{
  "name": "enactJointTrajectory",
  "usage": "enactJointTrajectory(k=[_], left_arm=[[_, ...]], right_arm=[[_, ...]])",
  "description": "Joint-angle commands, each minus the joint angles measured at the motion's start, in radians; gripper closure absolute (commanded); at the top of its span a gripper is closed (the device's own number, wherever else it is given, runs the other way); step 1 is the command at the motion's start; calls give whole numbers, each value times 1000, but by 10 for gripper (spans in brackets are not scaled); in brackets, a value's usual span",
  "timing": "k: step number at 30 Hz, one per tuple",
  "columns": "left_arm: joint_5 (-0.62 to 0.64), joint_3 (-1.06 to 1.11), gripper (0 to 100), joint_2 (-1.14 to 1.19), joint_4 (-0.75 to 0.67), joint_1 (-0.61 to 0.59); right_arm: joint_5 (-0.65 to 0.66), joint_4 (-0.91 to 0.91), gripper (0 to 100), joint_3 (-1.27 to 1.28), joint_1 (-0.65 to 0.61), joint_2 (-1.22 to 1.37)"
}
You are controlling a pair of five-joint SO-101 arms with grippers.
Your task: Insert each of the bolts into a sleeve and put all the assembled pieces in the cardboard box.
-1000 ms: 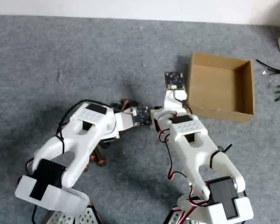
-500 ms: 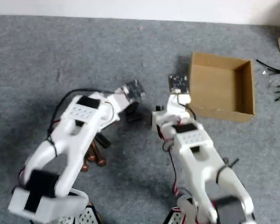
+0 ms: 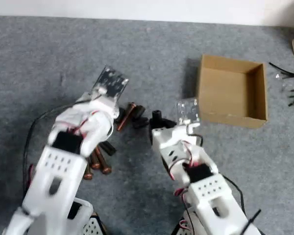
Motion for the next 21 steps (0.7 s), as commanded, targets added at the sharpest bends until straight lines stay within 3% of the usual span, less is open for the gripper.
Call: enactJointTrajectory(k=[1,12,16,21], left_arm=[[52,77,993,-217,-75,-13],[236,197,993,-565,-104,-1],[235,199,993,-625,-103,12],[339,202,993,-673,-103,12]], right_arm=[[11,-97,995,51,-50,-117],[14,-269,995,240,-209,-318],[146,-271,995,282,-282,-384],[253,-271,995,337,-352,-475]])
